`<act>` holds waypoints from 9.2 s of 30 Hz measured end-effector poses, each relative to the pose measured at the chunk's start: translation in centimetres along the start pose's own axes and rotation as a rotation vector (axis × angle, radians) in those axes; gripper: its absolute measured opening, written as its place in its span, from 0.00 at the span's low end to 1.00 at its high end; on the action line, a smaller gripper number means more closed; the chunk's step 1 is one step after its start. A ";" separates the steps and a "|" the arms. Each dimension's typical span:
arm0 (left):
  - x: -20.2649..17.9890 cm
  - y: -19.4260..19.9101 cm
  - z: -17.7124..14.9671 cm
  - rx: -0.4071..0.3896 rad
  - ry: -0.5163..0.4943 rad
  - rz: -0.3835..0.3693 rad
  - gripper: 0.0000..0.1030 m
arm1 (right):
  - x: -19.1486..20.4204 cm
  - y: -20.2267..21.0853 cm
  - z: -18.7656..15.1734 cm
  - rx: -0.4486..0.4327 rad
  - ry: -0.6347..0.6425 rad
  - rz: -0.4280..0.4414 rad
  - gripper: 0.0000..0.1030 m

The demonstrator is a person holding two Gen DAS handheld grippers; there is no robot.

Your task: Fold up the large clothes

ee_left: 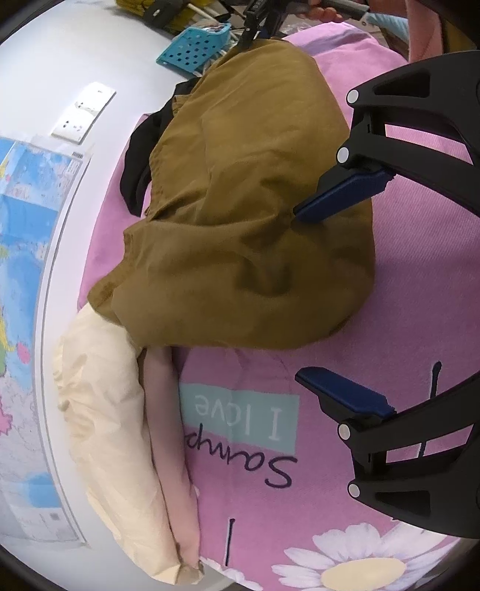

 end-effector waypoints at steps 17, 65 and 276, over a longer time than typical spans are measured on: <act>0.9 2.4 -4.7 0.084 -0.002 -0.385 0.78 | -0.6 3.0 -7.0 0.125 -0.213 0.262 0.80; -3.7 -5.6 2.7 0.147 0.319 -0.562 0.67 | 1.5 -5.3 -1.7 -0.089 -0.401 0.146 0.58; 7.7 6.5 -0.9 -0.285 0.318 0.497 0.95 | 34.8 -14.5 -1.1 -0.012 0.722 0.136 0.94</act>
Point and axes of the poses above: each gripper's, at about its wrist camera, not at the fingertips, and y roughly against the way its jaws point, x to its left, z to its top, the point moved 4 cm from there along -y, roughly the way its jaws point, and after that the axes turned 10 degrees about x, right-handed, at the moved point
